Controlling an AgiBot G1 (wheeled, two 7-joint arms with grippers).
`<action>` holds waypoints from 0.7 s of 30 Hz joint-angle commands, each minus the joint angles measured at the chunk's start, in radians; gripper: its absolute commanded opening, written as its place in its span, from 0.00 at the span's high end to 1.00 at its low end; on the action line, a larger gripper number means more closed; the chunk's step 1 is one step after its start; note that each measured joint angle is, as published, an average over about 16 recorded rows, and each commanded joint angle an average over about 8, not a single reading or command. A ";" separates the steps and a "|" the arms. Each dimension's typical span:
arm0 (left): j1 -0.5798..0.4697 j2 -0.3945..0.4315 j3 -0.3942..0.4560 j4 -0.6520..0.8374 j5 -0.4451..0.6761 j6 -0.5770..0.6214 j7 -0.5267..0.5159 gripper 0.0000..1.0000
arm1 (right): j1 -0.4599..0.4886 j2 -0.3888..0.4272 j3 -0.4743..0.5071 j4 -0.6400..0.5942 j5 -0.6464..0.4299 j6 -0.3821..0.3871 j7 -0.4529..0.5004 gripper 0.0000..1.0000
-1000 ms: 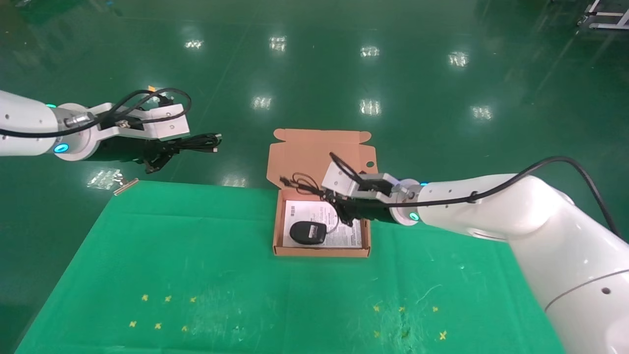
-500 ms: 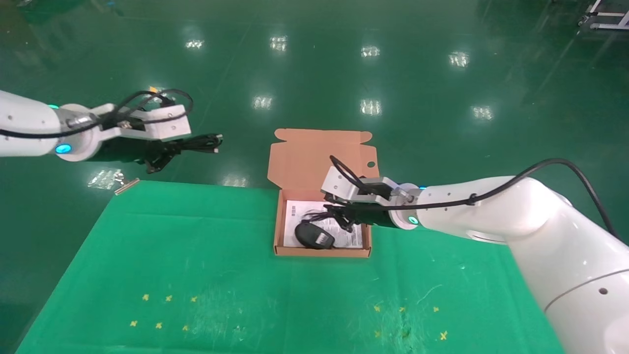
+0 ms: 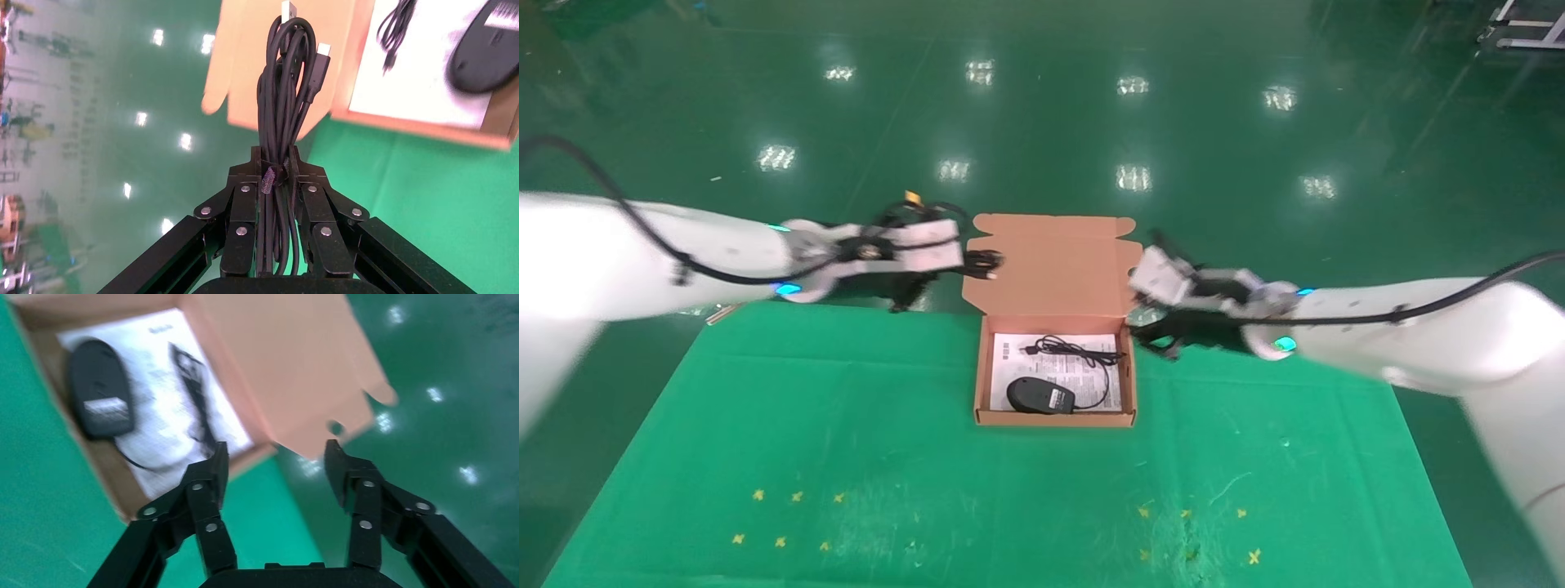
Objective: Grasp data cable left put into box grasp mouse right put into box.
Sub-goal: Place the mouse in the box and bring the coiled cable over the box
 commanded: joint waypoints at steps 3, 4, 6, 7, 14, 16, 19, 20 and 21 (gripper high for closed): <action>0.024 0.069 0.000 0.096 -0.040 -0.082 0.087 1.00 | 0.010 0.043 0.008 0.011 -0.007 0.003 0.005 0.00; 0.029 0.085 0.000 0.122 -0.053 -0.100 0.111 1.00 | 0.011 0.053 0.009 0.015 -0.008 0.001 0.007 0.00; 0.037 0.112 -0.001 0.168 -0.084 -0.127 0.159 1.00 | 0.011 0.073 0.012 0.026 -0.008 -0.003 0.010 0.00; 0.041 0.123 0.000 0.188 -0.102 -0.138 0.181 1.00 | 0.011 0.082 0.013 0.032 -0.009 -0.005 0.012 0.00; 0.075 0.157 0.049 0.237 -0.248 -0.184 0.307 1.00 | 0.004 0.136 0.022 0.078 -0.008 -0.023 0.028 0.00; 0.084 0.159 0.078 0.231 -0.289 -0.195 0.328 1.00 | 0.003 0.145 0.023 0.088 -0.008 -0.027 0.032 0.00; 0.094 0.161 0.127 0.223 -0.349 -0.209 0.346 1.00 | 0.003 0.156 0.023 0.099 -0.011 -0.032 0.035 0.00; 0.096 0.162 0.144 0.220 -0.368 -0.213 0.349 1.00 | 0.004 0.159 0.022 0.101 -0.013 -0.034 0.036 0.00; 0.098 0.162 0.161 0.218 -0.385 -0.217 0.351 1.00 | 0.005 0.161 0.022 0.103 -0.014 -0.036 0.035 0.00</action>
